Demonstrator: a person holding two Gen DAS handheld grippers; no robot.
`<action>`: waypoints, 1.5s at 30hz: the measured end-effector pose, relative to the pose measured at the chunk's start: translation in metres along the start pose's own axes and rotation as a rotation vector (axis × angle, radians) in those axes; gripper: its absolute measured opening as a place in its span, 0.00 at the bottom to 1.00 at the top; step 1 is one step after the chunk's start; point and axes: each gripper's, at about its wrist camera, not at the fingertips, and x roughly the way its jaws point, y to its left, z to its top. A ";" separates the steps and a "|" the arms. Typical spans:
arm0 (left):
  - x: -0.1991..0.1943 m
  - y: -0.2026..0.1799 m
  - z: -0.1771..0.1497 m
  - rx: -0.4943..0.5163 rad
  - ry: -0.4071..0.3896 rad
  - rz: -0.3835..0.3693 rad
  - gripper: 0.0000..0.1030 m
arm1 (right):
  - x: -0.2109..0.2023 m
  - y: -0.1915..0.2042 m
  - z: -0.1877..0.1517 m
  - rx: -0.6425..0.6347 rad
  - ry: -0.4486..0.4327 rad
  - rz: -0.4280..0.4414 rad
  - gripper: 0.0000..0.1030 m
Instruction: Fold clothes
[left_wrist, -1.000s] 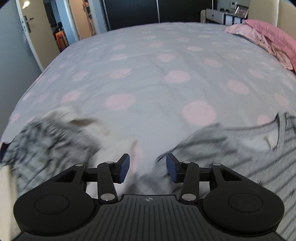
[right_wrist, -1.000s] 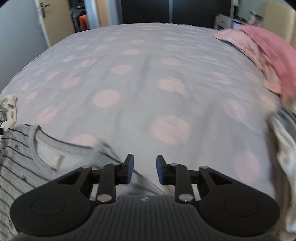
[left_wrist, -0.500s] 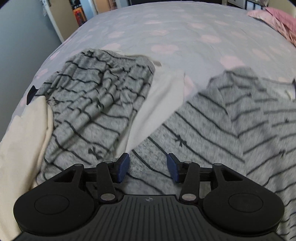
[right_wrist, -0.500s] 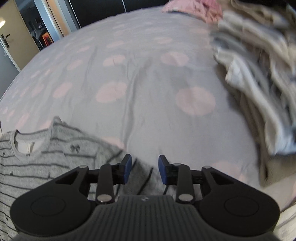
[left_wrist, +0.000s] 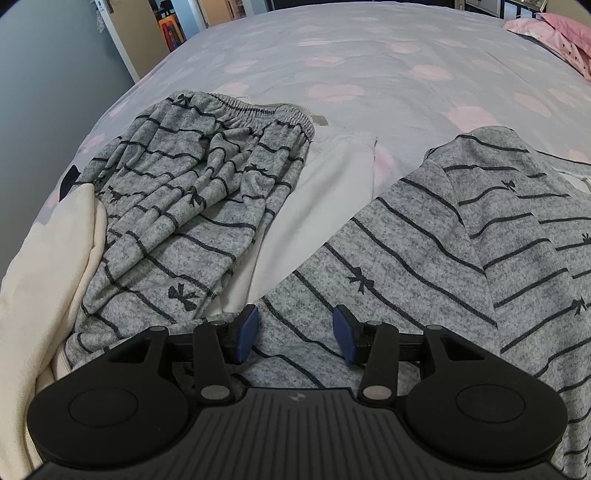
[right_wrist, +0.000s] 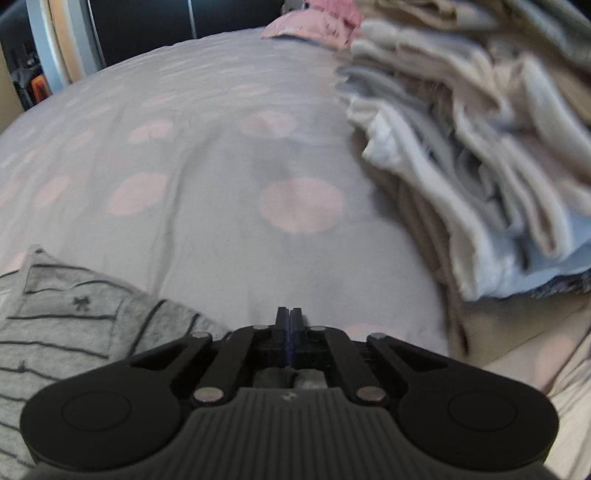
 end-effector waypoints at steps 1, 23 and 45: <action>-0.001 0.000 0.000 -0.001 -0.002 0.000 0.42 | -0.001 -0.004 0.000 0.037 -0.003 0.012 0.07; -0.160 -0.023 -0.120 0.097 -0.028 -0.261 0.38 | -0.174 0.067 -0.103 -0.192 0.059 0.306 0.61; -0.228 -0.060 -0.295 0.359 0.024 -0.295 0.38 | -0.273 0.134 -0.250 -0.544 -0.054 0.365 0.83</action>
